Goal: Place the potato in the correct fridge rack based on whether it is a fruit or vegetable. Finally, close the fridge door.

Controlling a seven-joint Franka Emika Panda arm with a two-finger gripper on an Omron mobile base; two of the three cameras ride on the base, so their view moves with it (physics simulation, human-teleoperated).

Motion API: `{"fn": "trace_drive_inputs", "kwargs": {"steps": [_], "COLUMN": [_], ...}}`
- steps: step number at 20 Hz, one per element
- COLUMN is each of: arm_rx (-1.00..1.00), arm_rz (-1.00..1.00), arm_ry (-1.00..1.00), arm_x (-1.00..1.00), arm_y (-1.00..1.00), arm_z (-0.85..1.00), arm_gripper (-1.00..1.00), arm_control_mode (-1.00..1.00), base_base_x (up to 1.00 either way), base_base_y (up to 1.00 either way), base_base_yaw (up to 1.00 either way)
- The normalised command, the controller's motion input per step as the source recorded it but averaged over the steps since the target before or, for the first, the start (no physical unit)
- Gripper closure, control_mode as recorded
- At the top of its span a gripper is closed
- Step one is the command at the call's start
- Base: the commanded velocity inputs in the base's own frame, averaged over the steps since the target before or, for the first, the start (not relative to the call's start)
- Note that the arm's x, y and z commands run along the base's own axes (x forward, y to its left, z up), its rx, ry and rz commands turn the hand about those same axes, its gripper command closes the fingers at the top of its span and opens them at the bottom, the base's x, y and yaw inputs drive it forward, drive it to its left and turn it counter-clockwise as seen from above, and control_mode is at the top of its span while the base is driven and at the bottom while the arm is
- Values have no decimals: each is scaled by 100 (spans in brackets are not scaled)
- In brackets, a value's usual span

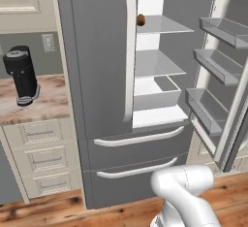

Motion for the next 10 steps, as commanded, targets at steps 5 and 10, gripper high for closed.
{"fn": "trace_drive_inputs", "kwargs": {"steps": [5, 10], "arm_rx": [23, 18], "arm_rz": [12, 12], "arm_ry": [14, 10], "arm_x": [-9, -6], "arm_y": [-100, -100], "arm_z": [-3, -10], "arm_gripper": [-100, -100], "arm_control_mode": [-100, -100], "base_base_x": [0, 0], "base_base_y": [0, 0], "base_base_yaw": [0, 0]}}
